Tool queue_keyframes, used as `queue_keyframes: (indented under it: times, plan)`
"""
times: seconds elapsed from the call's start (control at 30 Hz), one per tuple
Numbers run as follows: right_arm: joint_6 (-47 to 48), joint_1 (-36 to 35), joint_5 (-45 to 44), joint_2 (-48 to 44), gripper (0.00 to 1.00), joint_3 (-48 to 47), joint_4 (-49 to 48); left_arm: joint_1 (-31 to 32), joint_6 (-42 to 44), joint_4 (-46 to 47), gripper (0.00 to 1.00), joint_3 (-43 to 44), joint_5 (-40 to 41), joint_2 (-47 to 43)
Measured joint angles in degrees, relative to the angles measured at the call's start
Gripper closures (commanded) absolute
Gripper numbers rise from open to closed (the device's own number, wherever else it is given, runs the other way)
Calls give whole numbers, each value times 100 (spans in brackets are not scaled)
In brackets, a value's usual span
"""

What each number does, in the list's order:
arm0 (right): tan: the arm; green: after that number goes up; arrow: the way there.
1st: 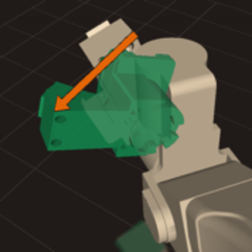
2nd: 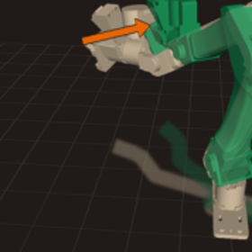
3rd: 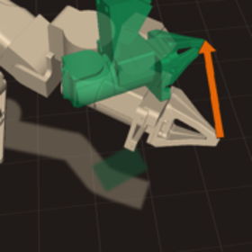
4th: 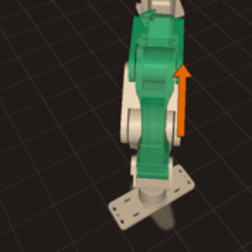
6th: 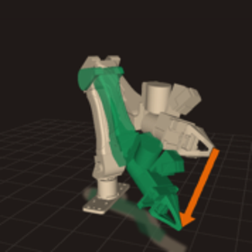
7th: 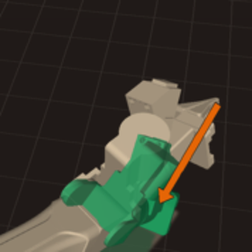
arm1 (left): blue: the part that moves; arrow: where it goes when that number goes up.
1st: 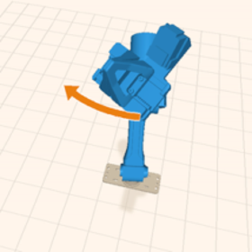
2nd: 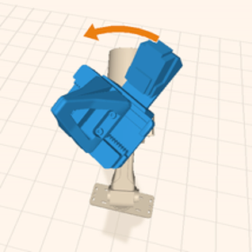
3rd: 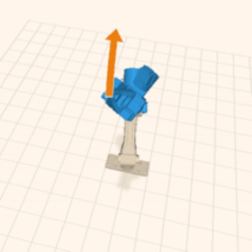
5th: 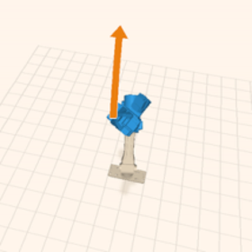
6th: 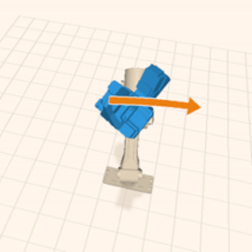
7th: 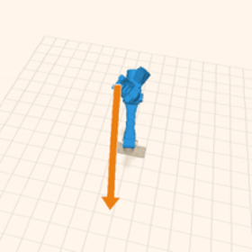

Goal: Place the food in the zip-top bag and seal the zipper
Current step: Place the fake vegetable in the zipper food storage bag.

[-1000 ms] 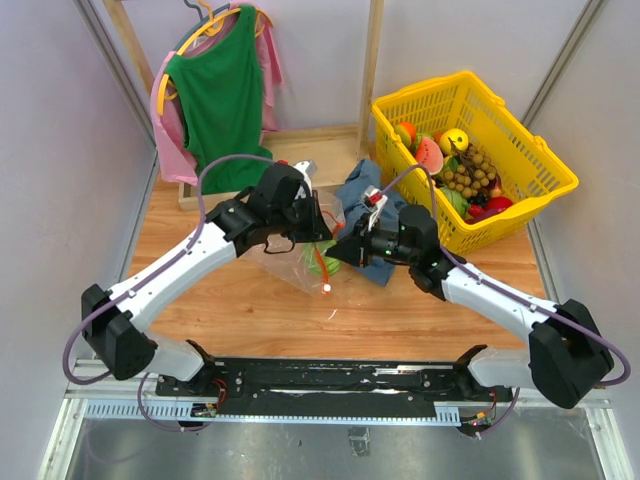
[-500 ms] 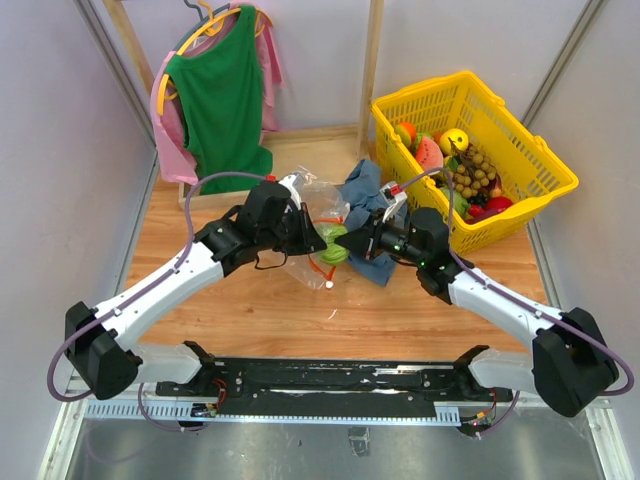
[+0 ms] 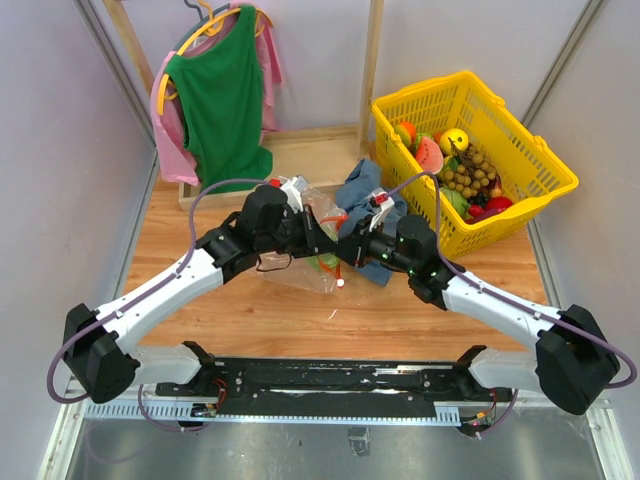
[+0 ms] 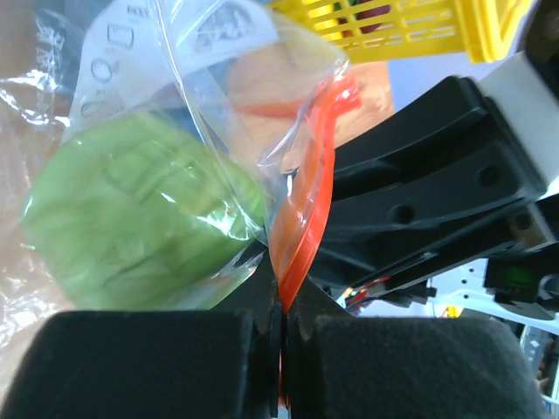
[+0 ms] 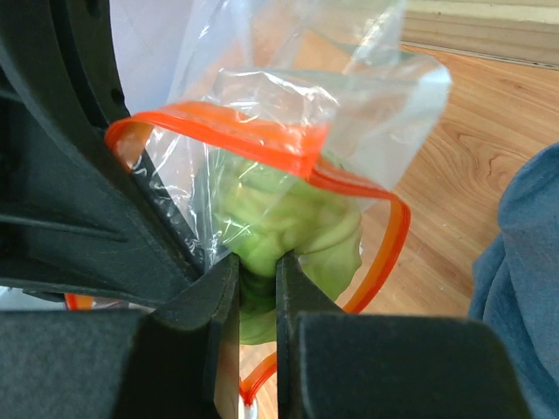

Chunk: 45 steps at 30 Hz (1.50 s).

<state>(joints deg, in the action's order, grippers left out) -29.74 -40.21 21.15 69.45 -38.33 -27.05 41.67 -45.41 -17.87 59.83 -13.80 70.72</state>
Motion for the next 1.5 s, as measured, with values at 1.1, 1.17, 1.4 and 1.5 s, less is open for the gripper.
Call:
queue_keyframes:
  times: [1.1,1.17,1.4,1.5]
  plan:
    - [901,-129,431,-824,28,219,1003,-39,-662,2114,100,-1788,42,-741]
    - [925,-129,433,-859,25,125,1117,-39,-710,2205,100,-1943,39,-765]
    - [1071,-144,409,-892,23,-262,1534,-39,-857,2385,100,-2380,42,-793]
    - [1202,-144,144,-990,23,-409,2015,-39,-870,2389,100,-2402,68,-894]
